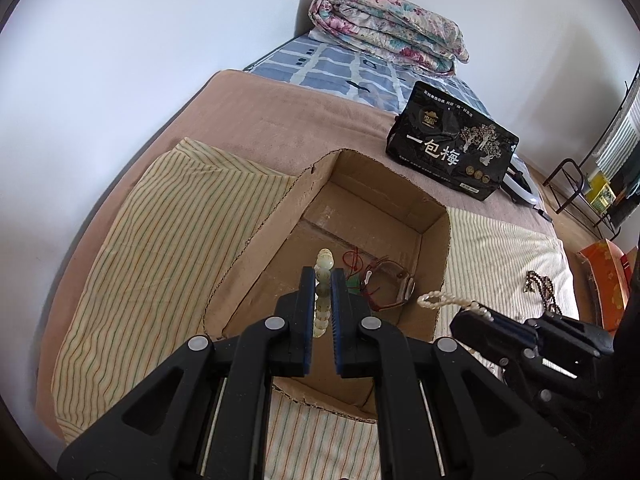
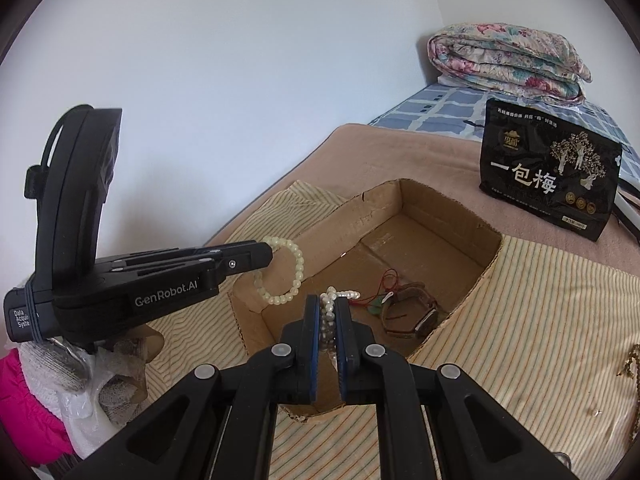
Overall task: Organize jewelry
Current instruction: 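Open the left tool over the box while the right tool releases the pearls inside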
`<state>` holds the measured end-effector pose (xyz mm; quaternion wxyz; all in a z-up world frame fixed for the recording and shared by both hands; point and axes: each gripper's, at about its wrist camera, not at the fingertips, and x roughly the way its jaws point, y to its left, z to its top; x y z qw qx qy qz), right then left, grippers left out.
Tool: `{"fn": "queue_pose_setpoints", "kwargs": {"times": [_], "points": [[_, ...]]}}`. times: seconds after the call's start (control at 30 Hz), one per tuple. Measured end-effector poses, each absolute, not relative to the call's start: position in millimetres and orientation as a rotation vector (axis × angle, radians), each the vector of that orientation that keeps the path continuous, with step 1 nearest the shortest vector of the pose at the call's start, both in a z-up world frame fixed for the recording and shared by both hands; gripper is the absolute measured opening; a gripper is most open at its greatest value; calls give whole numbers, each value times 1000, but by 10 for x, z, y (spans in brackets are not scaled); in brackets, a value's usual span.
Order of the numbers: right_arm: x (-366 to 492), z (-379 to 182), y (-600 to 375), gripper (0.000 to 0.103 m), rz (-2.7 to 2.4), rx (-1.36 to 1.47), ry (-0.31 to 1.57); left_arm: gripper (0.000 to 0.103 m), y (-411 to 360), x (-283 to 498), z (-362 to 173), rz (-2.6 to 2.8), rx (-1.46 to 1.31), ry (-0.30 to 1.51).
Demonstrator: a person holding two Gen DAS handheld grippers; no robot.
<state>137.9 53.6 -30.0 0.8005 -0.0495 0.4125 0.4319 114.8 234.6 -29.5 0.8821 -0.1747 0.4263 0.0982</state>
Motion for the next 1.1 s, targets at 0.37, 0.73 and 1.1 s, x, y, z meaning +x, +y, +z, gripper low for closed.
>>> {"fn": "queue_pose_setpoints", "kwargs": {"times": [0.37,0.73,1.1], "points": [[1306,-461,601,21,929,-151,928,5,2385,1168,-325,218,-374,908],[1310,-438,510,58,881,-163,910,16,2377,1176,-300,227,-368,904],[1305,-352,266,92,806,-172,858,16,2221,1223,-168,220,-338,860]]}}
